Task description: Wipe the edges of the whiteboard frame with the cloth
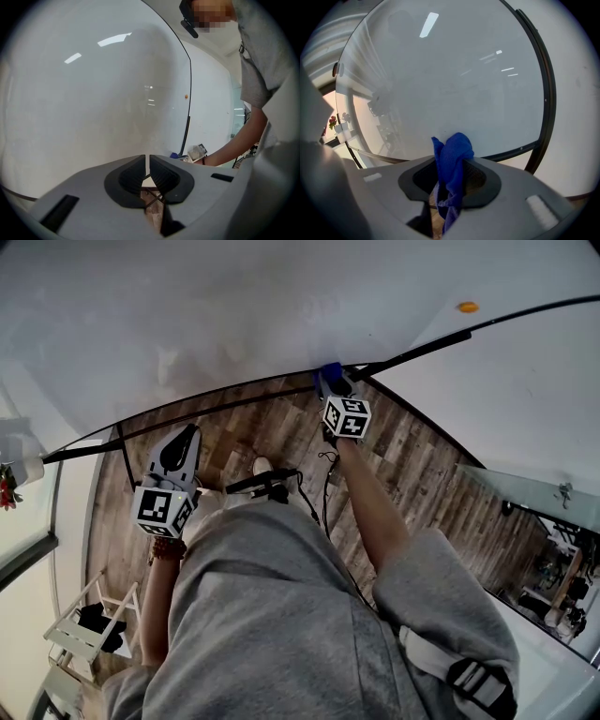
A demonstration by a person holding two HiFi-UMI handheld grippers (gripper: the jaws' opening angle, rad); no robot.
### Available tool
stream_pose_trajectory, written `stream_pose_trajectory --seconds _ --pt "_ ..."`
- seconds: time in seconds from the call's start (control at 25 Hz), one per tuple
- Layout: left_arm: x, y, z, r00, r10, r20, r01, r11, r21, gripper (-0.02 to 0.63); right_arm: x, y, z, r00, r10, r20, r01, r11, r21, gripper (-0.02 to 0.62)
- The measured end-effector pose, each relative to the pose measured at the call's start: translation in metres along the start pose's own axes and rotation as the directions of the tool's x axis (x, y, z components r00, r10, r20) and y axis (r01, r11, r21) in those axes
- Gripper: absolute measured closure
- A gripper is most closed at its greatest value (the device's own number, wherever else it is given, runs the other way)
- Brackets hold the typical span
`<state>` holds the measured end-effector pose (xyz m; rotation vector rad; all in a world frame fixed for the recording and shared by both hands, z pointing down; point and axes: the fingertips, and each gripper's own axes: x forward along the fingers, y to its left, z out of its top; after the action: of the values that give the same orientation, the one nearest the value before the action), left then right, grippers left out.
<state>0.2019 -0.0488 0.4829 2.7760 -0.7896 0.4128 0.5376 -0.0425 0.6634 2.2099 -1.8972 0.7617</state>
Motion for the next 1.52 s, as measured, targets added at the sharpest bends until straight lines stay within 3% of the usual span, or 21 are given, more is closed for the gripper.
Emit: stream_pose_trajectory --seconds 0.8,1.52 --pt "-0.051 0.035 -0.013 0.998 0.067 0.002 -0.067 0.997 -0.041 0.572 0.007 0.048 -0.005 0.999 0.033 -0.031 -0.032 0.999 0.017 0.469" --pt "-0.08 0.063 -0.008 0.998 0.066 0.004 -0.066 0.997 -0.033 0.572 0.016 0.104 -0.012 0.998 0.056 -0.037 -0.055 0.998 0.031 0.469"
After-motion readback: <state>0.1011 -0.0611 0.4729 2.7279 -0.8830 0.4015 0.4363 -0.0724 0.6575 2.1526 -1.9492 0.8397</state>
